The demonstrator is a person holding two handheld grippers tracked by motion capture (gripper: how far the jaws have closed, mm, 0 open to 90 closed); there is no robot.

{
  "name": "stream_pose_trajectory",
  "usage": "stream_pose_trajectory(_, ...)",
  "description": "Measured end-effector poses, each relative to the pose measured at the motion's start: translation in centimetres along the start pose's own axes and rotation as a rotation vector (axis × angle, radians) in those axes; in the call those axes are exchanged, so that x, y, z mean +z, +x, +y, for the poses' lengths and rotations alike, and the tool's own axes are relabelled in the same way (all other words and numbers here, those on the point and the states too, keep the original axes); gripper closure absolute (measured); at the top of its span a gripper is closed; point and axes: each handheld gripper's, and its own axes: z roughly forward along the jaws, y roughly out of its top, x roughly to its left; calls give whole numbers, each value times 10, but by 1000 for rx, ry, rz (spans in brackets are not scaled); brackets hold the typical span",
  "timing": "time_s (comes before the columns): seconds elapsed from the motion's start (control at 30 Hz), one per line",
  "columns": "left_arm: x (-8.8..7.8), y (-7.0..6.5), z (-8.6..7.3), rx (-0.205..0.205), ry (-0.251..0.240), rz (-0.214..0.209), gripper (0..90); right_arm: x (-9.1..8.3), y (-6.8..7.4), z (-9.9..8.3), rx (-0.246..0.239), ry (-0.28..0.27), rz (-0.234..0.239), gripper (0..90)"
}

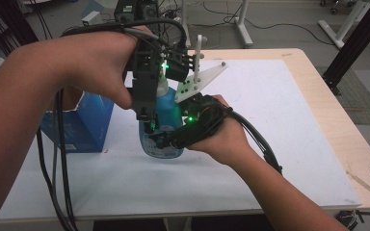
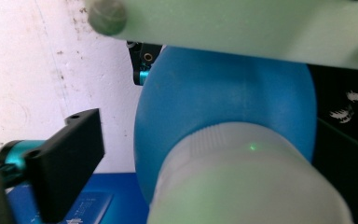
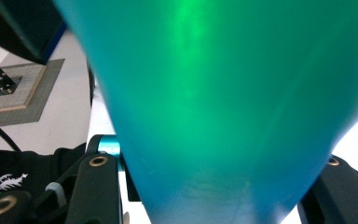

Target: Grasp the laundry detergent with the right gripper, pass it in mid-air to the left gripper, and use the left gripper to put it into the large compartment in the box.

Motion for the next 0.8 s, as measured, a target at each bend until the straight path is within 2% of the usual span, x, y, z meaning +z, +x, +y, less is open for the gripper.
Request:
stream_pose_trajectory(0.27,0,-1,0,2,3,9,81,0,0,0,2,-1,-3,456)
stream_pose_trajectory(0.37,0,-1,0,0,4,3,121,0,0,0,0,-4,-4,456)
stream_pose_trajectory(0.8,0,-1,1,-4,5,5,169,0,0,0,2,-9,-3,456)
